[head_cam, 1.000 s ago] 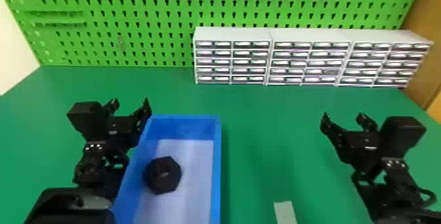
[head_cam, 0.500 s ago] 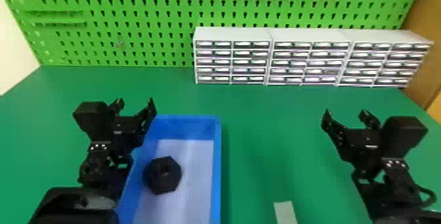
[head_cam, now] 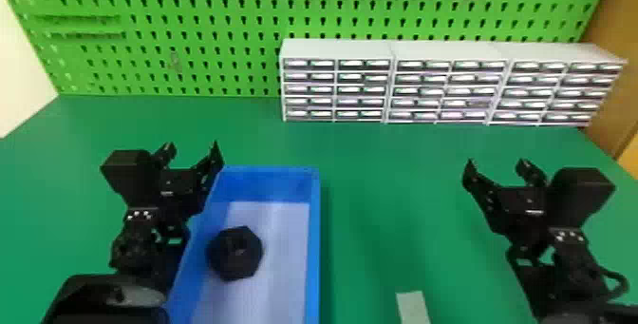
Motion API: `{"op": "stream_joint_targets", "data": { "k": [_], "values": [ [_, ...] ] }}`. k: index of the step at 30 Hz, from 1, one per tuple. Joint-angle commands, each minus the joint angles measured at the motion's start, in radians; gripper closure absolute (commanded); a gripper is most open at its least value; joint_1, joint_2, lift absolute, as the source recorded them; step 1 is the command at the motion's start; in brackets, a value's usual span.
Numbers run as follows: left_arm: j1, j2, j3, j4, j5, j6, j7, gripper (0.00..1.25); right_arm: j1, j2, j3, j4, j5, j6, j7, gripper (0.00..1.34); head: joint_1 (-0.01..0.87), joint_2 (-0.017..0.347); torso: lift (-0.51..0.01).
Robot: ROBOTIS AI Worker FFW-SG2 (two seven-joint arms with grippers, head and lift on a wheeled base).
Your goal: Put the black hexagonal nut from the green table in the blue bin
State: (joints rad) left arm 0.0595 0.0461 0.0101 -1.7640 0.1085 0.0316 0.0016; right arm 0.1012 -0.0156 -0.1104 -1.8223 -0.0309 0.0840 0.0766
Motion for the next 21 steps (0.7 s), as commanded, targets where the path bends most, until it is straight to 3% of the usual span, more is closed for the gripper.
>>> {"op": "stream_joint_targets", "data": {
  "k": [1, 10, 16, 21],
  "values": [
    [0.005, -0.002, 0.008, 0.000, -0.003, -0.016, 0.000, 0.46, 0.000, -0.007, 0.005, 0.000, -0.004, 0.008, 0.000, 0.39, 0.657, 0.057, -0.095],
    [0.006, -0.008, 0.005, 0.000, -0.012, -0.015, 0.000, 0.46, 0.009, -0.014, 0.000, -0.005, -0.021, 0.011, 0.000, 0.39, 0.657, 0.057, -0.095],
    [0.005, -0.032, 0.005, -0.002, -0.026, -0.016, 0.000, 0.47, 0.012, -0.037, -0.003, -0.018, -0.037, 0.011, 0.000, 0.39, 0.657, 0.057, -0.095],
    [0.033, -0.045, 0.011, -0.028, -0.038, -0.015, 0.000, 0.49, 0.023, -0.040, -0.005, -0.025, -0.041, 0.011, 0.000, 0.39, 0.657, 0.057, -0.095]
  ]
}}
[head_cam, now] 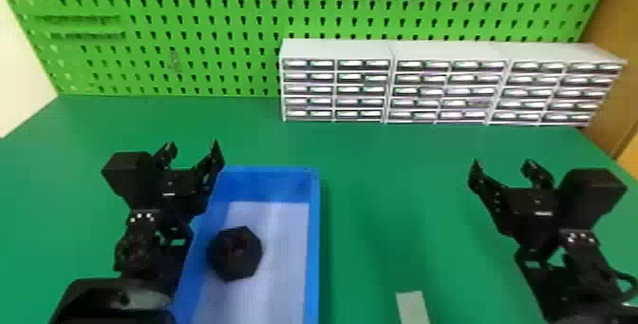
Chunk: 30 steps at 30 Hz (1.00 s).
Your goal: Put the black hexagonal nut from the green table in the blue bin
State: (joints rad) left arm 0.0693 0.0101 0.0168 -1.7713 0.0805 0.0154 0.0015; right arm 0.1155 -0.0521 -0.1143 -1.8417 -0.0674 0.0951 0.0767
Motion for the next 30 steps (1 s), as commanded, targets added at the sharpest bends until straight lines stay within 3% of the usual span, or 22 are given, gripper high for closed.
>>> {"op": "stream_joint_targets", "data": {
  "k": [1, 15, 24, 30],
  "values": [
    [0.032, -0.009, 0.005, -0.027, -0.010, 0.000, 0.002, 0.50, 0.015, -0.003, -0.001, -0.008, -0.005, 0.000, 0.000, 0.39, 0.657, 0.057, -0.095],
    [0.103, -0.007, -0.044, -0.089, -0.021, 0.001, 0.028, 0.50, 0.093, 0.000, -0.010, -0.088, -0.026, 0.029, 0.002, 0.39, 0.657, 0.057, -0.095],
    [0.113, 0.001, -0.044, -0.094, -0.022, 0.001, 0.028, 0.50, 0.124, 0.025, -0.028, -0.111, -0.022, 0.034, 0.002, 0.39, 0.657, 0.057, -0.095],
    [0.133, 0.001, -0.054, -0.111, -0.027, 0.001, 0.028, 0.50, 0.133, -0.002, -0.011, -0.128, -0.025, 0.034, 0.002, 0.39, 0.657, 0.057, -0.095]
  ]
}}
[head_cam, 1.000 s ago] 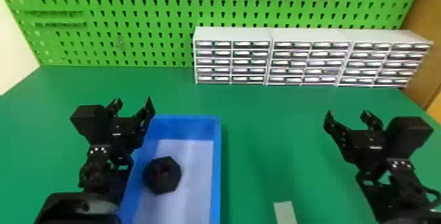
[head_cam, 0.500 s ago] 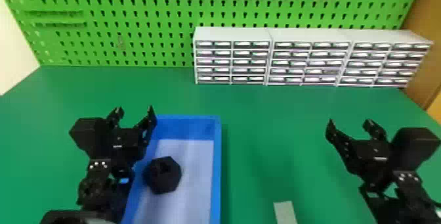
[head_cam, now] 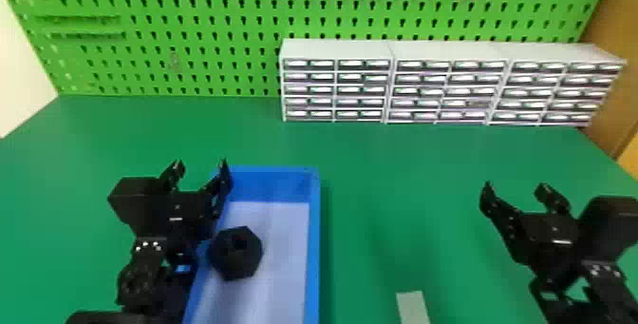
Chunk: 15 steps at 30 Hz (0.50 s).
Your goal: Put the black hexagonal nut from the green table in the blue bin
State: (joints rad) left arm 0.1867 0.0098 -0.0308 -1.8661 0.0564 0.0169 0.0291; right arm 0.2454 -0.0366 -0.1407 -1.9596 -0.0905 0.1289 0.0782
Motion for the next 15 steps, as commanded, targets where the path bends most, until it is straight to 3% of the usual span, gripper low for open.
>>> {"op": "stream_joint_targets", "data": {
  "k": [1, 15],
  "values": [
    [0.019, 0.001, -0.004, -0.019, -0.003, 0.000, 0.000, 0.50, 0.002, -0.019, 0.019, -0.012, -0.002, 0.000, 0.000, 0.39, 0.657, 0.057, -0.095],
    [0.027, 0.001, -0.012, -0.021, -0.006, 0.000, 0.000, 0.50, 0.005, -0.014, 0.036, -0.010, -0.002, 0.009, 0.000, 0.39, 0.657, 0.057, -0.095]
  ]
}}
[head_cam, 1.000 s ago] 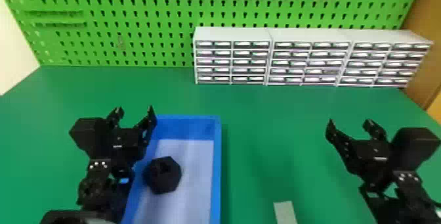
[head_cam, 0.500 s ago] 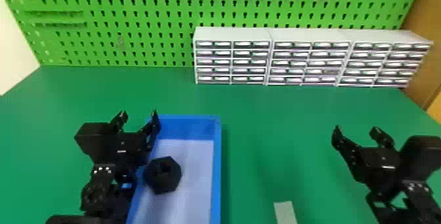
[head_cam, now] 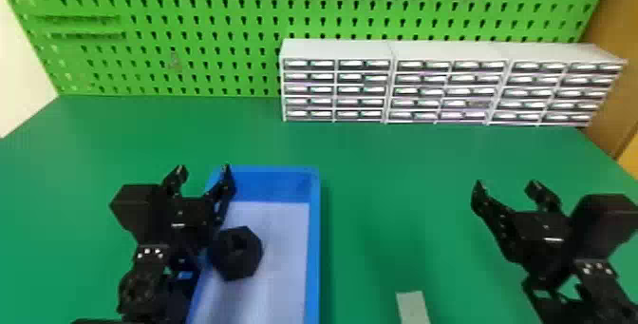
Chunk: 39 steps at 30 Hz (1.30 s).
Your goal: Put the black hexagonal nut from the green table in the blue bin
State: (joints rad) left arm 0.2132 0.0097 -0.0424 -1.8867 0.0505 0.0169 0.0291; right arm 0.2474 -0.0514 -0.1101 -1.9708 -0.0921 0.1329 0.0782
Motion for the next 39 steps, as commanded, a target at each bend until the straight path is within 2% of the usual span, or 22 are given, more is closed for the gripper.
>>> {"op": "stream_joint_targets", "data": {
  "k": [1, 39],
  "values": [
    [0.000, 0.001, 0.001, -0.002, 0.000, 0.000, 0.000, 0.50, 0.003, 0.001, 0.007, 0.000, 0.000, 0.007, 0.000, 0.39, 0.657, 0.057, -0.095],
    [-0.011, 0.001, -0.005, 0.000, -0.011, 0.002, 0.000, 0.50, 0.004, -0.005, 0.013, 0.001, -0.006, 0.027, 0.000, 0.39, 0.657, 0.057, -0.095]
  ]
}}
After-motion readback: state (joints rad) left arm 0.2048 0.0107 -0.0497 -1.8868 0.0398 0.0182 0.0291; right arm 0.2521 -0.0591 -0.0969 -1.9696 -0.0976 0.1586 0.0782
